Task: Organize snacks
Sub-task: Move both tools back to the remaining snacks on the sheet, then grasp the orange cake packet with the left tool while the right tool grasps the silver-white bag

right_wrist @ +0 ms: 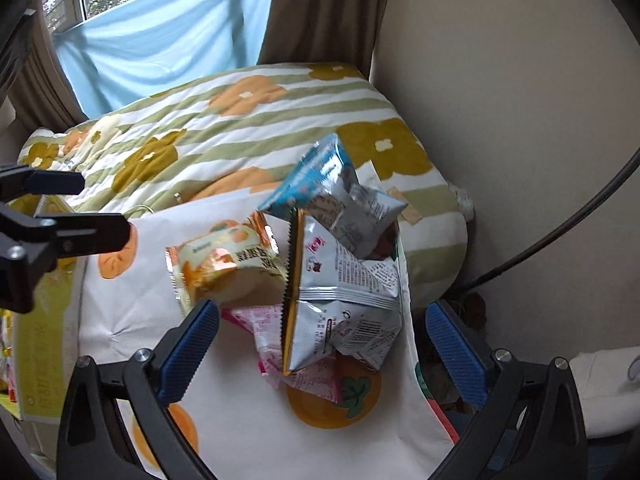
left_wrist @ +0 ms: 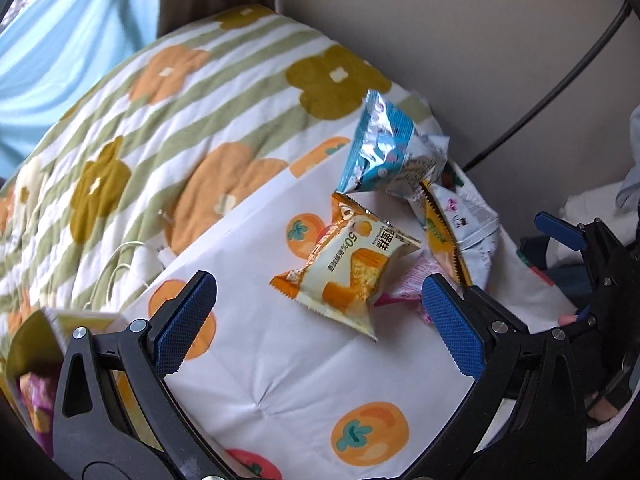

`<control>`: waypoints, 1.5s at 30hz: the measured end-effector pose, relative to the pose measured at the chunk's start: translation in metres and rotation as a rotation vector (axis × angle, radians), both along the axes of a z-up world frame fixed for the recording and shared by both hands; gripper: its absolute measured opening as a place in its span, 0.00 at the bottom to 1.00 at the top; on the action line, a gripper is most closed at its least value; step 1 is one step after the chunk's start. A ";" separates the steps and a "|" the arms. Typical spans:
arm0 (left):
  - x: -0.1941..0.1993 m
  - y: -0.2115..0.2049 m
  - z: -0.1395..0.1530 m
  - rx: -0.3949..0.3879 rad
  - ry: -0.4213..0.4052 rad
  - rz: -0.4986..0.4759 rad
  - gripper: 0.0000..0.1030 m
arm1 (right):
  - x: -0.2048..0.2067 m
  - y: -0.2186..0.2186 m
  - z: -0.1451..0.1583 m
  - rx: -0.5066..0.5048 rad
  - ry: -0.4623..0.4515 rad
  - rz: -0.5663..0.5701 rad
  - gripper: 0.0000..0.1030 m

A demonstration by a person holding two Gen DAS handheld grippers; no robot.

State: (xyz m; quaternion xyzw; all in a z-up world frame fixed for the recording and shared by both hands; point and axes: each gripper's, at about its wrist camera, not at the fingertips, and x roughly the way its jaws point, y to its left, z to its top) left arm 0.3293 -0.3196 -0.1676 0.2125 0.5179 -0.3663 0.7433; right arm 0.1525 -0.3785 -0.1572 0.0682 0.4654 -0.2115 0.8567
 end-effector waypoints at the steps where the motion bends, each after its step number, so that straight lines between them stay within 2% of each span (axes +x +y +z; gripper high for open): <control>1: 0.002 -0.008 -0.009 0.023 0.015 -0.016 0.99 | 0.001 -0.002 -0.007 -0.009 0.003 -0.007 1.00; 8: 0.007 -0.046 -0.062 0.116 0.068 -0.103 0.99 | 0.005 -0.007 -0.034 -0.072 -0.013 -0.017 0.99; 16: 0.009 -0.065 -0.100 0.182 0.111 -0.134 0.98 | 0.006 -0.019 -0.049 -0.092 0.010 0.005 0.99; 18: 0.010 -0.066 -0.105 0.189 0.119 -0.126 0.87 | 0.006 -0.022 -0.050 -0.091 0.012 0.010 0.99; 20: 0.012 -0.067 -0.109 0.182 0.146 -0.123 0.81 | 0.009 -0.025 -0.051 -0.088 0.014 0.015 0.99; 21: 0.012 -0.067 -0.111 0.180 0.155 -0.121 0.73 | 0.010 -0.027 -0.052 -0.083 0.014 0.019 0.99; 22: 0.012 -0.066 -0.113 0.182 0.158 -0.116 0.73 | 0.011 -0.028 -0.053 -0.078 0.014 0.022 0.99; 24: 0.010 -0.066 -0.111 0.183 0.144 -0.113 0.68 | 0.012 -0.030 -0.054 -0.079 0.014 0.032 0.97; 28: 0.008 -0.060 -0.106 0.172 0.149 -0.090 0.64 | 0.014 -0.029 -0.054 -0.090 0.011 0.053 0.94; 31: 0.007 -0.053 -0.105 0.178 0.158 -0.064 0.64 | 0.015 -0.029 -0.054 -0.099 0.013 0.080 0.84; 34: 0.005 -0.046 -0.100 0.172 0.156 -0.035 0.64 | 0.015 -0.028 -0.056 -0.110 0.018 0.099 0.81; 36: 0.004 -0.041 -0.096 0.160 0.162 -0.012 0.64 | 0.014 -0.027 -0.057 -0.122 0.021 0.110 0.73; 45: -0.004 -0.018 -0.067 0.105 0.145 0.089 0.64 | 0.002 -0.027 -0.043 -0.102 -0.021 0.115 0.70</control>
